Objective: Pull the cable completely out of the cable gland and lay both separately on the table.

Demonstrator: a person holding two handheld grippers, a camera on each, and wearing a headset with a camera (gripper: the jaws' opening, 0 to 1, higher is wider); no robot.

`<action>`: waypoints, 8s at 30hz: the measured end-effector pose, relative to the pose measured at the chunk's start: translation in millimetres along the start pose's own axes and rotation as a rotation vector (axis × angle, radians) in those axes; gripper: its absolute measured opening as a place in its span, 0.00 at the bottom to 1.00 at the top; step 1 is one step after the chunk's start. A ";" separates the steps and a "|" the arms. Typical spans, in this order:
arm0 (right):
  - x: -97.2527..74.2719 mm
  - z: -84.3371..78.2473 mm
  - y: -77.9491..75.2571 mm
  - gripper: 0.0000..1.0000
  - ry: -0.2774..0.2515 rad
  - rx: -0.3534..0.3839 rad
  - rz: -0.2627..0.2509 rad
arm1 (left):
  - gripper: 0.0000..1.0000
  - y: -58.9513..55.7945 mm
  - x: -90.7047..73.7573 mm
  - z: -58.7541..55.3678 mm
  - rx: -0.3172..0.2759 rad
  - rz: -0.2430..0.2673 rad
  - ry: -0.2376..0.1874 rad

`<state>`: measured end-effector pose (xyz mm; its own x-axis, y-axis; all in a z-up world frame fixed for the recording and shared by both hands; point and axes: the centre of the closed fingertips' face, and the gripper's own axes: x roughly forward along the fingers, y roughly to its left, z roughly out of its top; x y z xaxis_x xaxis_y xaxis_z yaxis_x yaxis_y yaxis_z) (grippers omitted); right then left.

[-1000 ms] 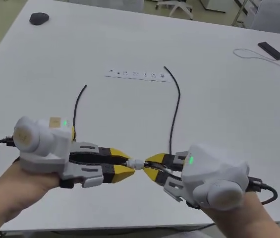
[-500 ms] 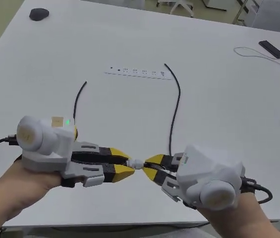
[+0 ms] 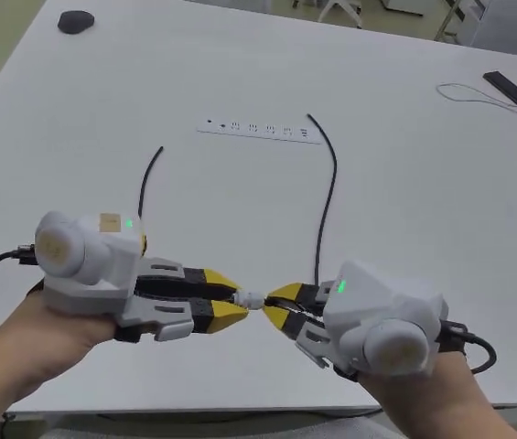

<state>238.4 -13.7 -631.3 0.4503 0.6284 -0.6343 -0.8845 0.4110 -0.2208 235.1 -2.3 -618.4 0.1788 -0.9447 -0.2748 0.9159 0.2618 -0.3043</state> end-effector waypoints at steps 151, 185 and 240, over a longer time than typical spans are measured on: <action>2.5 -20.8 -18.7 0.00 0.078 0.205 -0.061 | 0.15 8.7 0.1 -0.4 -0.035 0.056 -0.023; 2.0 -106.7 -27.5 0.00 0.149 0.622 -0.137 | 0.15 -1.3 0.5 0.4 -0.047 0.044 -0.031; 0.7 -1.1 -6.6 0.17 0.056 0.119 -0.019 | 0.15 2.0 -0.6 2.3 -0.042 0.063 -0.006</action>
<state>244.4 -16.8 -631.1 0.4561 0.5837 -0.6717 -0.8540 0.4995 -0.1458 237.6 -1.7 -616.7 0.2377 -0.9274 -0.2890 0.8870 0.3285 -0.3245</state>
